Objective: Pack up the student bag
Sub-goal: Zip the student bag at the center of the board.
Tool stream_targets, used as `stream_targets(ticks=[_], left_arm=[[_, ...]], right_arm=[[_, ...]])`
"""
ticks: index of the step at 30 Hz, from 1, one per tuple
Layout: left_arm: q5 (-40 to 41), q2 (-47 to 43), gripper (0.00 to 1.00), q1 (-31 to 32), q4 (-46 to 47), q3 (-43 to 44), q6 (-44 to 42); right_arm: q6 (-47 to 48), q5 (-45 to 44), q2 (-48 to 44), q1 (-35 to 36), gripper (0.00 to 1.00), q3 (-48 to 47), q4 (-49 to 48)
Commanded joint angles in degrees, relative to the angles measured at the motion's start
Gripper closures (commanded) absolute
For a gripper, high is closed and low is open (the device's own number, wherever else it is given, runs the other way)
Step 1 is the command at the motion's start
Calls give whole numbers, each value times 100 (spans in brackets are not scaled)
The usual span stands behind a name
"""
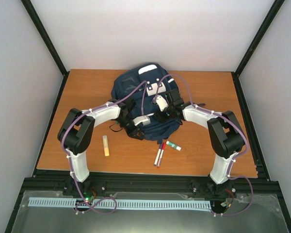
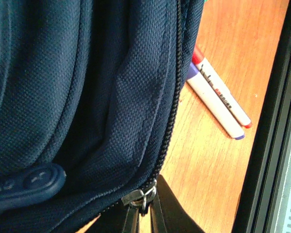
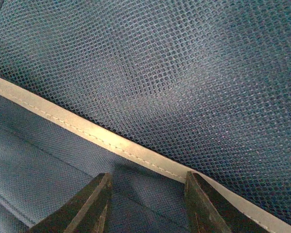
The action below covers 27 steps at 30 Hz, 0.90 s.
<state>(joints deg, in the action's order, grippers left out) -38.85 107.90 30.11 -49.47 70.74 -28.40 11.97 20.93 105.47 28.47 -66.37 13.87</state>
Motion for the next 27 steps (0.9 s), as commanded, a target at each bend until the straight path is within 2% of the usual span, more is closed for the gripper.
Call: stream_targets(ticks=[1, 5, 12, 14, 15, 16, 17, 20, 24, 27], left_arm=[[-573, 53, 99, 206, -115, 396, 107], [-614, -71, 97, 206, -131, 458, 161], [-275, -595, 62, 162, -518, 323, -3], [-93, -954, 49, 69, -567, 176, -25], [-72, -1152, 35, -17, -563, 111, 33], [-166, -1390, 6, -150, -490, 54, 154], [-260, -1628, 1, -297, -372, -6, 387], [-242, -2076, 0, -622, -388, 169, 949], [607, -2303, 0, -638, -572, 542, 1139], [1225, -2563, 0, -653, 296, 159, 1706]], right_arm=[[-14, 69, -134, 133, 59, 135, 20], [45, 124, -525, 126, 58, 22, 201], [266, 386, -1394, 124, 53, 17, 694], [368, 477, -1626, 124, 51, 101, 815], [415, 505, -1740, 124, 50, 130, 864], [458, 536, -1850, 124, 50, 153, 912], [509, 564, -1955, 124, 49, 159, 948], [685, 628, -2246, 125, 48, 43, 1094], [964, 816, -2338, 124, 46, -318, 1429], [951, 1021, -2306, 155, 46, -392, 1491]])
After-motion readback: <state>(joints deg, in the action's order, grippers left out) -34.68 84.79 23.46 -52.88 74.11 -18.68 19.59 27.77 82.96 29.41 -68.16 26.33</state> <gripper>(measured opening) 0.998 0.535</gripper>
